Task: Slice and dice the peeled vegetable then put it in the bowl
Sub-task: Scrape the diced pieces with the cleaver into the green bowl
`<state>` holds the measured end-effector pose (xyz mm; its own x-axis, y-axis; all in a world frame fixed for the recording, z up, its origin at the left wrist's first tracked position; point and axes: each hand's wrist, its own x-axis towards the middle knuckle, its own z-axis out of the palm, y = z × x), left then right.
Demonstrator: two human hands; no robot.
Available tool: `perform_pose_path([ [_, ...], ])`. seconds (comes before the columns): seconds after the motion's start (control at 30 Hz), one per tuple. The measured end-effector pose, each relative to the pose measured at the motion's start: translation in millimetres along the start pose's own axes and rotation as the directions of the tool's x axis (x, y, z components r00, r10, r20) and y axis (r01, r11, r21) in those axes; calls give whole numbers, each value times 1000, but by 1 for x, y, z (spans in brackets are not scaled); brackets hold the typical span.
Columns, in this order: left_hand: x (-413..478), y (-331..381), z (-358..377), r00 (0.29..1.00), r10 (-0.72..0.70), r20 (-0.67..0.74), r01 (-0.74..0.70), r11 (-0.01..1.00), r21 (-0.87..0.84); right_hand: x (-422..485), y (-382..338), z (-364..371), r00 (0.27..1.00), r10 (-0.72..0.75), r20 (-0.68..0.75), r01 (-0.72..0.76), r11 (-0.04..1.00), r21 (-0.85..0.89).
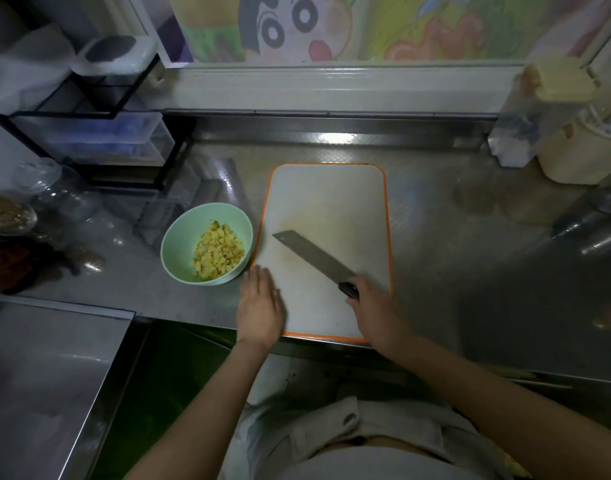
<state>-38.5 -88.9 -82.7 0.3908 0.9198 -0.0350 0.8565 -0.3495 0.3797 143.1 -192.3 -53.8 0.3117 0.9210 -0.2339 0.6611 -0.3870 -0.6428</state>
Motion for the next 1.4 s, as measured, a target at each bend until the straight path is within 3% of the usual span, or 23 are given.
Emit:
perform_pose_path([
  [0.07,2,-10,2,994,-83,73,79,995,55,14,-4,-2,999,-6,-53,5,1000,-25],
  [0.17,2,-14,3,988,-94,121,92,996,24,28,-5,-1,998,9,-65,-13,998,-64],
  [0.3,-4,-9,7,993,53,105,-53,999,-7,25,1,3,997,-65,37,70,990,-124],
  [0.43,-9,-1,7,981,167,102,-143,967,-212,5,6,-1,976,-151,155,166,982,-88],
  [0.53,-10,1,5,982,185,35,-167,942,-290,-1,11,-8,990,-118,76,112,991,74],
  [0.7,0,-4,11,999,-34,34,41,968,-248,8,19,-11,967,155,-202,-71,926,371],
  [0.8,0,-6,17,998,-33,54,43,977,-208,8,27,-9,943,295,-157,-174,835,521],
  [0.93,-6,-1,22,999,-40,15,43,966,-254,-5,39,3,946,317,-61,-248,835,491],
  [1.2,-9,11,26,998,-64,4,60,920,-388,-24,7,23,968,127,215,-191,933,305],
  [1.3,-8,17,22,996,-86,-3,75,887,-455,-26,-8,21,962,92,257,-176,929,325],
  [1.4,-6,25,15,1000,-4,-14,-3,884,-468,-27,-16,13,960,75,268,-183,897,403],
])
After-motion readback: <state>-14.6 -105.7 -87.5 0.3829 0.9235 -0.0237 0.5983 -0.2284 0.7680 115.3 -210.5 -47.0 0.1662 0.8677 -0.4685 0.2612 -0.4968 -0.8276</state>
